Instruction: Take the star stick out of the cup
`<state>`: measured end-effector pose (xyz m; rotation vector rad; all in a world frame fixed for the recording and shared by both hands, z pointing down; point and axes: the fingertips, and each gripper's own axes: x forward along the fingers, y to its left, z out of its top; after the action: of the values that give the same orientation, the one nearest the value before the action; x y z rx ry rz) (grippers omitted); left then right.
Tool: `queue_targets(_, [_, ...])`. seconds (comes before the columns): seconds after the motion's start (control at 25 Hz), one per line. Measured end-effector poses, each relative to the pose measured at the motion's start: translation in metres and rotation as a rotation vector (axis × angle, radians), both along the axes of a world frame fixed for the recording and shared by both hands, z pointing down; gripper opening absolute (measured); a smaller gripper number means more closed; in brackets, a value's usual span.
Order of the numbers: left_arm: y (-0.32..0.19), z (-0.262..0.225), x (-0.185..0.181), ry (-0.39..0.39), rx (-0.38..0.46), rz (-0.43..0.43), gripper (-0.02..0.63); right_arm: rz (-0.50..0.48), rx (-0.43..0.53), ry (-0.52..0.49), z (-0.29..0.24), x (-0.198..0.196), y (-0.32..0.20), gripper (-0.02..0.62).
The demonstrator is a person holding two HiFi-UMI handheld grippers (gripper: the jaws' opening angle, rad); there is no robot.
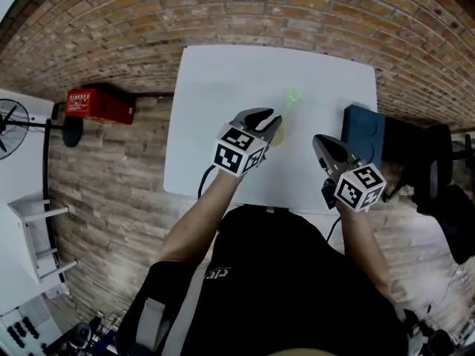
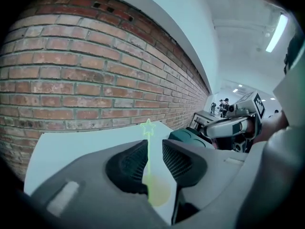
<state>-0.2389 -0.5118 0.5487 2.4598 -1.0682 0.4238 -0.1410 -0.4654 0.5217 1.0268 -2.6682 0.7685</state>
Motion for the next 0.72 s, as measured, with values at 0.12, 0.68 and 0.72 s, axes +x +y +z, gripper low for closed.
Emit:
queue_targets(0.12, [-0.008,0.023,0.012,-0.023,-0.036,0.042,0.115,0.035,-0.005,0.003,0.002,0.011,0.002,0.000])
queue_targets(0.68, [-0.023,0.081,0.042,-0.113,-0.116,0.153,0.140,0.202,-0.015,0.017,-0.004,0.064,0.016,0.000])
queue_targets(0.72, [-0.024,0.082,0.042,-0.121,-0.115,0.152,0.130,0.213,-0.013,0.016,-0.004,0.068,0.017,0.000])
